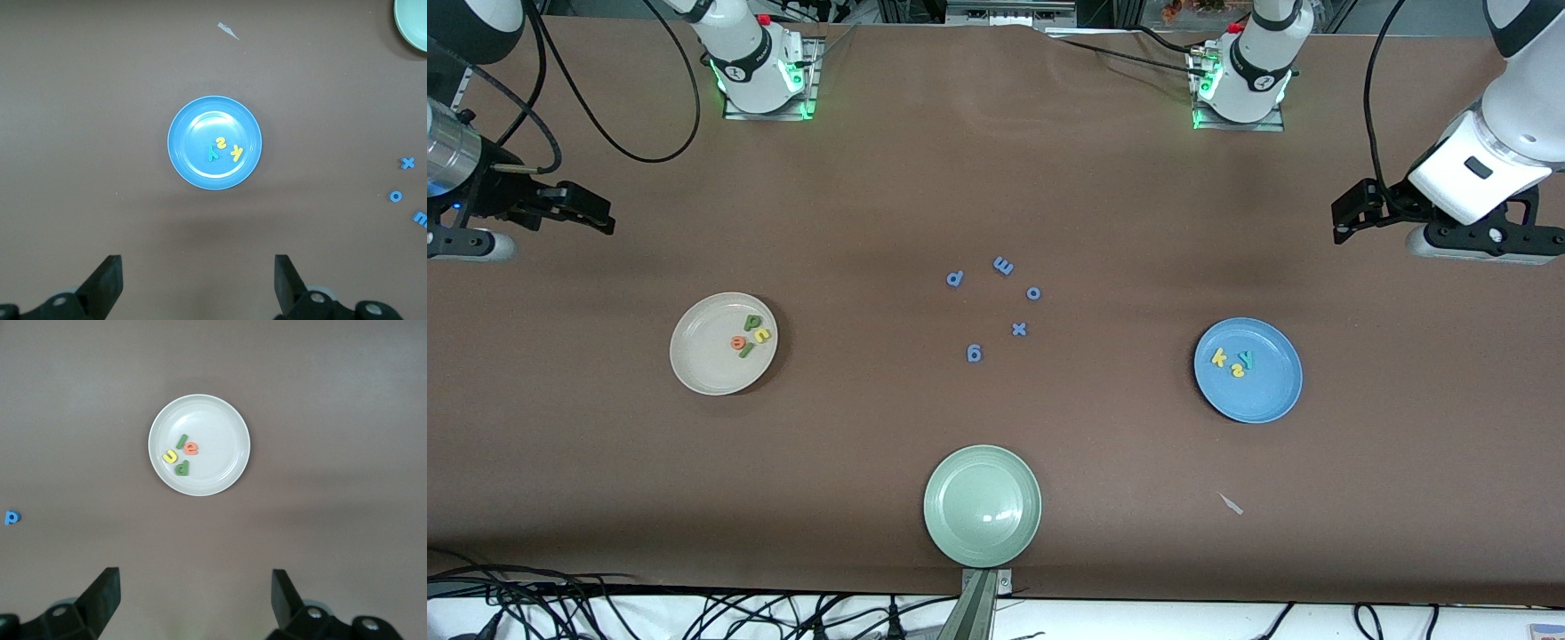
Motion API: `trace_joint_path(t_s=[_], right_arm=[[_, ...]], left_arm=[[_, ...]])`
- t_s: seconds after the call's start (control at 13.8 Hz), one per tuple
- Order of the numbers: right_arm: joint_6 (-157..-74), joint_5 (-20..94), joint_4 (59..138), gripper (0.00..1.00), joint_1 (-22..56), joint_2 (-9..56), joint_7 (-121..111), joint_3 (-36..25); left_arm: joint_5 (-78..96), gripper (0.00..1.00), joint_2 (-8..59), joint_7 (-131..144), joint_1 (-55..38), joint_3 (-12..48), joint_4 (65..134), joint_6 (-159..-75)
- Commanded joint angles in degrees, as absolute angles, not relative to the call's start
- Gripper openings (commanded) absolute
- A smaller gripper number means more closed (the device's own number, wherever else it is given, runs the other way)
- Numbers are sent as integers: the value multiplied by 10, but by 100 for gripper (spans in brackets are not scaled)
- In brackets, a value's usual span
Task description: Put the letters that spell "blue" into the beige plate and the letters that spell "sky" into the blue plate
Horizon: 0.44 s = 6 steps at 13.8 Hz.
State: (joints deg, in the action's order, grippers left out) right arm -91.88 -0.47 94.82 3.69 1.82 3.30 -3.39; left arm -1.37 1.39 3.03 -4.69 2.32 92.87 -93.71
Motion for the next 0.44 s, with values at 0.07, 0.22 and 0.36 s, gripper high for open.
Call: trace_joint_path(t_s=[0.07,0.22,0.36], right_arm=[[-925,-8,962,100,30,5,25,-33],[-925,-9,962,100,30,5,26,-33],[-922,-9,962,100,30,6,27,-33]], left_arm=[[-1,100,9,16,-46,21,932,-939],[-1,100,10,17,-47,21,932,-939],[-1,100,10,17,-47,21,932,-939]])
